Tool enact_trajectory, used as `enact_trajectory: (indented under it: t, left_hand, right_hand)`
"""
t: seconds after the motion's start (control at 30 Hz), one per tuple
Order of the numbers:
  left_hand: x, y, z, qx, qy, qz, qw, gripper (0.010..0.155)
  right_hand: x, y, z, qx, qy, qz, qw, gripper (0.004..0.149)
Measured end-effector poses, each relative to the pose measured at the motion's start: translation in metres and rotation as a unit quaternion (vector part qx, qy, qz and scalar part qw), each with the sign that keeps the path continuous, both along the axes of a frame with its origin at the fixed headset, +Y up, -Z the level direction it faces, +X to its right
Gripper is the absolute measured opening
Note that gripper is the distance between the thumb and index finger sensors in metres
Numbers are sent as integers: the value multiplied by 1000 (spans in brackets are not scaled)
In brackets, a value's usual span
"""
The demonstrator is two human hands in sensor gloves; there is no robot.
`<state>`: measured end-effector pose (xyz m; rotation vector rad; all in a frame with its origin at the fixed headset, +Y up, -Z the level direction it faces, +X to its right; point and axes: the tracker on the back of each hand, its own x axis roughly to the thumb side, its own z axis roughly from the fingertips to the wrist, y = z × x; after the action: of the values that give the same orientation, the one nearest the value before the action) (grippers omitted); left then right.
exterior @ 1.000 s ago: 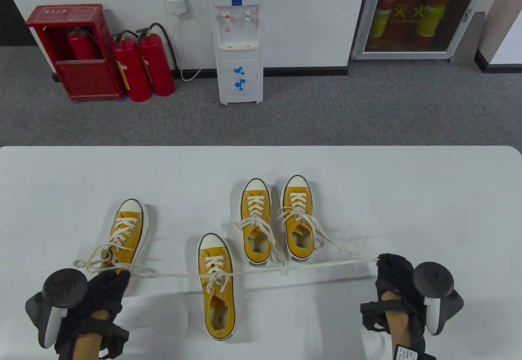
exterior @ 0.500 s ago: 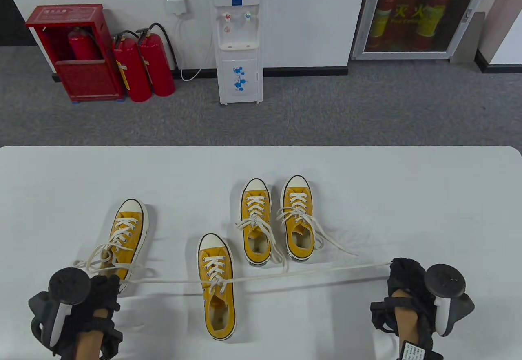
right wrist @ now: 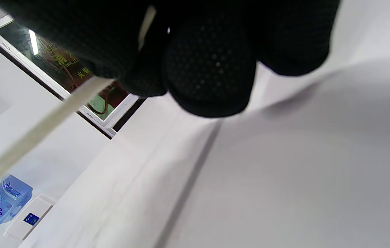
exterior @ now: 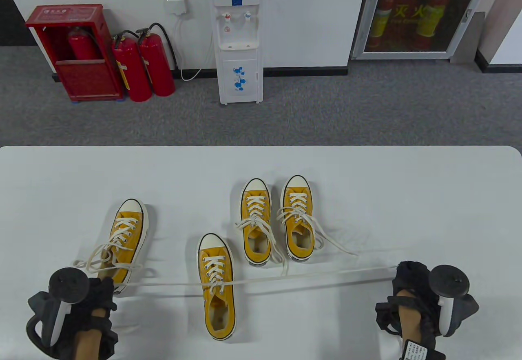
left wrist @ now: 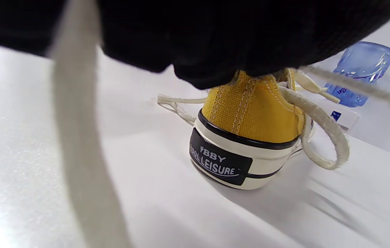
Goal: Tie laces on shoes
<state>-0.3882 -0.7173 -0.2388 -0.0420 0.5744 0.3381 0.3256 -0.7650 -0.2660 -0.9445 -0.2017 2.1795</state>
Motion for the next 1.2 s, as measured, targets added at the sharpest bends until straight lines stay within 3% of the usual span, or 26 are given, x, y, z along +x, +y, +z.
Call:
enact_trajectory:
  t: [0.37,0.53,0.67,0.8,0.93,1.2]
  left_hand:
    - [4,0,-1,15,-18,23,999,37]
    - [5,4,0,32,-23,30,999,37]
    - [7,7,1,44,-29,34,998,37]
    - [10,10,1,59,-39,41,997,37]
    - [12,12,2,76,-50,55,994,38]
    - [16,16,3,110,-68,79,988,38]
  right_hand:
    - [-6,4,-5,2,30,8,1000,47]
    - [-19,27,-3,14,26,78,997,53]
    - [-44,52,-2,84,71,97,989,51]
    - [-95,81,-3,147,182,114,966,51]
    - [-152,95,-11,153,314,95,932,53]
    - [-258,90,-14,132,461,79,874,55]
